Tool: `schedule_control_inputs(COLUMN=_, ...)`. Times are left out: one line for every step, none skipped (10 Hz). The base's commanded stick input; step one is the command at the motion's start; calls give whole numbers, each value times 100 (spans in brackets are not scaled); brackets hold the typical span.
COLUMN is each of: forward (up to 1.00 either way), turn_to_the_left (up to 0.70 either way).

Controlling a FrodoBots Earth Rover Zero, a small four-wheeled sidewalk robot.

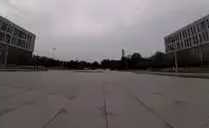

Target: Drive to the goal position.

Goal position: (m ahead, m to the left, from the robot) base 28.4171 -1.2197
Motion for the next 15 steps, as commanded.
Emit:
schedule_control_inputs(forward=70, turn_to_the_left=1)
schedule_control_inputs(forward=70, turn_to_the_left=1)
schedule_control_inputs(forward=70, turn_to_the_left=1)
schedule_control_inputs(forward=70, turn_to_the_left=1)
schedule_control_inputs(forward=70, turn_to_the_left=1)
schedule_control_inputs(forward=70, turn_to_the_left=1)
schedule_control_inputs(forward=70, turn_to_the_left=1)
schedule_control_inputs(forward=70, turn_to_the_left=1)
schedule_control_inputs(forward=70, turn_to_the_left=1)
schedule_control_inputs(forward=70, turn_to_the_left=4)
schedule_control_inputs(forward=70, turn_to_the_left=15)
schedule_control_inputs(forward=70, turn_to_the_left=26)
schedule_control_inputs(forward=70, turn_to_the_left=36)
schedule_control_inputs(forward=70, turn_to_the_left=36)
schedule_control_inputs(forward=70, turn_to_the_left=36)
